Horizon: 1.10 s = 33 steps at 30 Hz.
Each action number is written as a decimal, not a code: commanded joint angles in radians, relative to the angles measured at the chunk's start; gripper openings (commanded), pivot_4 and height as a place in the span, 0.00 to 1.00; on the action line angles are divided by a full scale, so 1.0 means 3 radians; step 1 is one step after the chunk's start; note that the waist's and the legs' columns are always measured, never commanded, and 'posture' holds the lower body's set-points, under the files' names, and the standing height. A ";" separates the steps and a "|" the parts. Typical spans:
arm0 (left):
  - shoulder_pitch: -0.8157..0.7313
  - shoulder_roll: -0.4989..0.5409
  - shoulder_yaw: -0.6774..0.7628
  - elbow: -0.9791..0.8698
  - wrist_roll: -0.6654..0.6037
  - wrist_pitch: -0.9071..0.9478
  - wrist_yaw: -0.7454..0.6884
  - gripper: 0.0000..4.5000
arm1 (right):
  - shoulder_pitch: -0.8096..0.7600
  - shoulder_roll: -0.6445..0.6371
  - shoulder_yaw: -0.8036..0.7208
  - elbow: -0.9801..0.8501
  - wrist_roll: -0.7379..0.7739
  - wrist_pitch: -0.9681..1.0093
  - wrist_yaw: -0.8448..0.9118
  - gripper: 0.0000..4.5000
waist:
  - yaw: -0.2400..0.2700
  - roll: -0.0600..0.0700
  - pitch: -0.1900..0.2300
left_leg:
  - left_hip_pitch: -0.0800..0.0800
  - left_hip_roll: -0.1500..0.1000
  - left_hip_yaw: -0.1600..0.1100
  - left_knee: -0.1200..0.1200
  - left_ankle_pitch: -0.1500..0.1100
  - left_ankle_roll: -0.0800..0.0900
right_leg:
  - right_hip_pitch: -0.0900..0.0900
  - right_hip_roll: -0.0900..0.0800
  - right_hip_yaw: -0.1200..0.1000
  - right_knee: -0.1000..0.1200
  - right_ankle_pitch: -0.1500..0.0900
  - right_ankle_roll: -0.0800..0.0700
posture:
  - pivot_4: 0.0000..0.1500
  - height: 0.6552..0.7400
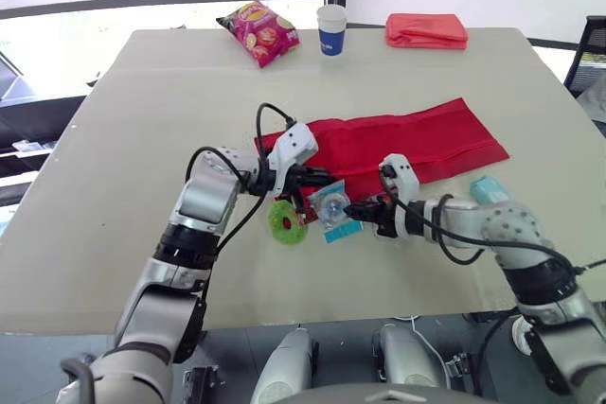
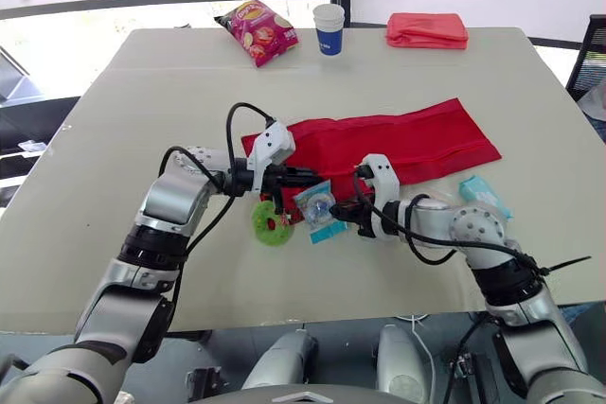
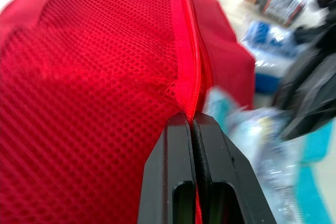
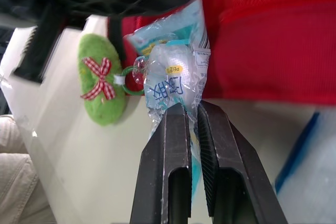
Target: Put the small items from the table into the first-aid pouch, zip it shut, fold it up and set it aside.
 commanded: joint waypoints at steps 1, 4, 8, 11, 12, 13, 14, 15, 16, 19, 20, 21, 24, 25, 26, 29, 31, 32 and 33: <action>0.0045 0.0063 -0.0015 -0.0231 -0.0128 0.0037 0.0001 0.01 | -0.0111 0.0170 -0.0250 0.0238 -0.0127 0.0048 -0.0068 0.00 | 0.0002 0.0001 -0.0001 | 0.0000 0.0000 0.0000 0.0001 0.0000 0.0000 | 0.0000 0.0000 0.0000 0.0000 0.0000 0.0000 | 1.00 1.00; 0.0074 0.0100 -0.0037 -0.0264 -0.0164 0.0060 -0.0002 0.01 | -0.0156 0.0311 -0.0409 0.0361 -0.0166 0.0132 -0.0120 0.00 | 0.0011 0.0002 -0.0001 | 0.0000 0.0000 0.0001 0.0001 0.0000 0.0000 | 0.0000 0.0000 0.0002 0.0001 0.0000 0.0000 | 1.00 1.00; 0.0092 0.0152 -0.0068 -0.0208 -0.0175 0.0075 0.0021 0.01 | -0.0189 0.0501 -0.0657 0.0440 -0.0077 0.0217 -0.0197 0.00 | 0.0007 0.0003 -0.0002 | 0.0000 0.0000 0.0002 0.0001 0.0000 0.0000 | -0.0001 -0.0001 0.0004 0.0001 0.0000 0.0000 | 1.00 1.00; 0.0081 0.0152 -0.0058 -0.0145 -0.0201 0.0083 0.0032 0.01 | -0.0220 0.0658 -0.0818 0.0510 -0.0033 0.0248 -0.0289 0.00 | 0.0005 0.0004 -0.0003 | 0.0000 0.0000 0.0003 0.0000 0.0000 0.0000 | -0.0003 -0.0001 0.0005 0.0003 0.0000 -0.0001 | 1.00 1.00; 0.0074 0.0145 -0.0056 -0.0134 -0.0221 0.0112 0.0028 0.01 | -0.0245 0.0729 -0.0851 0.0552 -0.0040 0.0239 -0.0321 0.00 | 0.0004 0.0004 -0.0003 | 0.0000 0.0000 0.0004 0.0000 0.0000 0.0000 | -0.0003 -0.0001 0.0006 0.0003 0.0000 -0.0001 | 1.00 1.00; 0.0065 0.0139 -0.0057 -0.0118 -0.0233 0.0128 0.0028 0.01 | -0.0270 0.0794 -0.0878 0.0591 -0.0042 0.0228 -0.0345 0.00 | 0.0003 0.0005 -0.0003 | 0.0000 0.0000 0.0004 0.0000 0.0000 0.0000 | -0.0004 -0.0001 0.0006 0.0003 0.0000 -0.0001 | 1.00 1.00; 0.0052 0.0136 -0.0060 -0.0083 -0.0235 0.0127 0.0028 0.01 | -0.0306 0.0868 -0.0916 0.0645 -0.0048 0.0209 -0.0371 0.00 | 0.0002 0.0005 -0.0003 | 0.0000 0.0000 0.0005 0.0000 0.0000 0.0000 | -0.0005 -0.0001 0.0007 0.0004 0.0000 -0.0001 | 1.00 1.00; 0.0041 0.0140 -0.0069 -0.0048 -0.0228 0.0102 0.0022 0.01 | -0.0345 0.0927 -0.0946 0.0696 -0.0061 0.0186 -0.0386 0.00 | 0.0002 0.0005 -0.0003 | -0.0001 -0.0001 0.0007 0.0000 0.0000 0.0000 | -0.0007 -0.0001 0.0009 0.0005 0.0000 -0.0001 | 1.00 1.00; 0.0028 0.0140 -0.0071 -0.0022 -0.0229 0.0091 0.0018 0.01 | -0.0381 0.0968 -0.0963 0.0743 -0.0083 0.0161 -0.0387 0.00 | 0.0003 0.0005 -0.0003 | -0.0001 0.0000 0.0007 0.0000 0.0000 0.0000 | -0.0007 -0.0001 0.0009 0.0005 0.0000 -0.0001 | 1.00 1.00; -0.0013 0.0132 -0.0076 0.0038 -0.0254 0.0104 -0.0008 0.01 | -0.0485 0.1094 -0.1007 0.0875 -0.0169 0.0108 -0.0365 0.00 | -0.0003 0.0006 -0.0004 | 0.0000 -0.0001 0.0010 0.0000 0.0000 0.0000 | -0.0009 0.0000 0.0009 0.0008 0.0000 -0.0001 | 1.00 1.00; -0.0025 0.0135 -0.0093 0.0066 -0.0245 0.0079 -0.0022 0.01 | -0.0526 0.1142 -0.1016 0.0928 -0.0230 0.0094 -0.0340 0.00 | -0.0007 0.0006 -0.0004 | 0.0000 -0.0001 0.0011 0.0000 0.0000 0.0000 | -0.0010 0.0000 0.0010 0.0008 0.0000 -0.0001 | 1.00 1.00; -0.0044 0.0131 -0.0105 0.0112 -0.0231 0.0046 -0.0029 0.01 | -0.0564 0.1176 -0.0995 0.0989 -0.0318 0.0072 -0.0278 0.00 | -0.0010 0.0007 -0.0004 | 0.0000 -0.0001 0.0013 -0.0001 0.0000 0.0000 | -0.0010 0.0000 0.0010 0.0008 0.0000 -0.0001 | 1.00 1.00; -0.0128 0.0113 -0.0123 0.0332 -0.0175 -0.0080 -0.0013 0.01 | -0.0571 0.1105 -0.0830 0.1026 -0.0743 -0.0036 0.0040 0.00 | -0.0008 0.0008 -0.0006 | 0.0000 -0.0001 0.0014 -0.0001 0.0000 0.0000 | -0.0011 0.0000 0.0011 0.0008 0.0001 -0.0001 | 1.00 1.00; -0.0156 0.0116 -0.0127 0.0400 -0.0159 -0.0126 -0.0016 0.01 | -0.0520 0.1038 -0.0816 0.0916 -0.0800 -0.0007 0.0166 0.09 | -0.0008 0.0008 -0.0006 | 0.0000 -0.0002 0.0016 -0.0001 0.0000 0.0000 | -0.0011 0.0000 0.0011 0.0008 0.0001 -0.0001 | 1.00 1.00; -0.0180 0.0121 -0.0130 0.0454 -0.0153 -0.0159 -0.0022 0.00 | -0.0469 0.0966 -0.0802 0.0775 -0.0844 0.0016 0.0286 0.14 | 0.0000 0.0008 -0.0005 | 0.0000 -0.0002 0.0016 -0.0001 0.0000 0.0000 | -0.0011 0.0000 0.0011 0.0008 0.0001 -0.0001 | 1.00 1.00; -0.0254 0.0132 -0.0150 0.0616 -0.0128 -0.0257 -0.0040 0.00 | -0.0303 0.0437 -0.0474 0.0019 -0.1199 -0.0018 0.0790 0.35 | 0.0003 0.0009 -0.0005 | -0.0002 -0.0003 0.0015 0.0000 0.0000 0.0000 | -0.0011 -0.0002 0.0010 0.0007 0.0001 -0.0001 | 1.00 1.00; -0.0307 0.0128 -0.0159 0.0716 -0.0113 -0.0311 -0.0048 0.00 | -0.0209 0.0097 -0.0308 -0.0450 -0.1388 -0.0085 0.1090 0.35 | 0.0012 0.0012 -0.0003 | -0.0002 -0.0004 0.0017 0.0000 0.0000 0.0000 | -0.0012 -0.0003 0.0010 0.0007 0.0001 -0.0001 | 1.00 1.00; -0.0328 0.0124 -0.0161 0.0753 -0.0109 -0.0330 -0.0053 0.00 | -0.0176 -0.0012 -0.0271 -0.0583 -0.1437 -0.0129 0.1215 0.35 | 0.0010 0.0010 -0.0005 | -0.0006 -0.0006 0.0012 0.0001 0.0000 0.0001 | -0.0015 -0.0005 0.0007 0.0006 0.0001 0.0000 | 1.00 1.00; -0.0342 0.0122 -0.0163 0.0775 -0.0108 -0.0343 -0.0057 0.00 | -0.0144 -0.0064 -0.0255 -0.0652 -0.1481 -0.0177 0.1293 0.35 | -0.0004 0.0007 -0.0007 | -0.0004 -0.0007 0.0013 0.0000 -0.0001 0.0001 | -0.0013 -0.0004 0.0004 0.0004 0.0000 0.0000 | 1.00 1.00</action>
